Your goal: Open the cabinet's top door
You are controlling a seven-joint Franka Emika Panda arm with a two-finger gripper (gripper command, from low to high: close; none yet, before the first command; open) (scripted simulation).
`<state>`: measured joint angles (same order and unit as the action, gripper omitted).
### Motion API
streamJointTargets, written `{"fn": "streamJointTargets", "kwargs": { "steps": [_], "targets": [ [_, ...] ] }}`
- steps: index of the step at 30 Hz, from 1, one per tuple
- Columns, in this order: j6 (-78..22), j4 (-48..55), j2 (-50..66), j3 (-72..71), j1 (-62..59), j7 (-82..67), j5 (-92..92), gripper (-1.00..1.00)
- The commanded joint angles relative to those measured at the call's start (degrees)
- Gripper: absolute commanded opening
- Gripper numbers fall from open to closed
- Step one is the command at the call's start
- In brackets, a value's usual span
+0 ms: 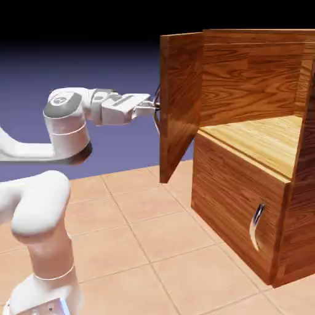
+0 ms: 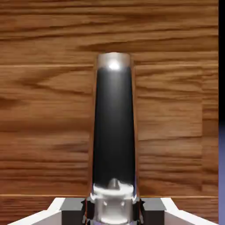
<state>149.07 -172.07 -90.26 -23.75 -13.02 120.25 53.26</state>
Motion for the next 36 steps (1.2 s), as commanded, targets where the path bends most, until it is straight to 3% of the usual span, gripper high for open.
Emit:
{"fn": "streamJointTargets", "kwargs": {
  "steps": [1, 15, 36],
  "targets": [
    [-2.56, 0.21, -0.63, -1.46, 1.34, -0.33, -1.42, -1.0],
    [-37.44, 13.81, -0.9, -25.51, 7.95, -1.52, -21.09, -1.0],
    [-78.61, 57.1, 3.6, -43.71, -19.46, -5.24, -33.25, -1.0]
  ]
}}
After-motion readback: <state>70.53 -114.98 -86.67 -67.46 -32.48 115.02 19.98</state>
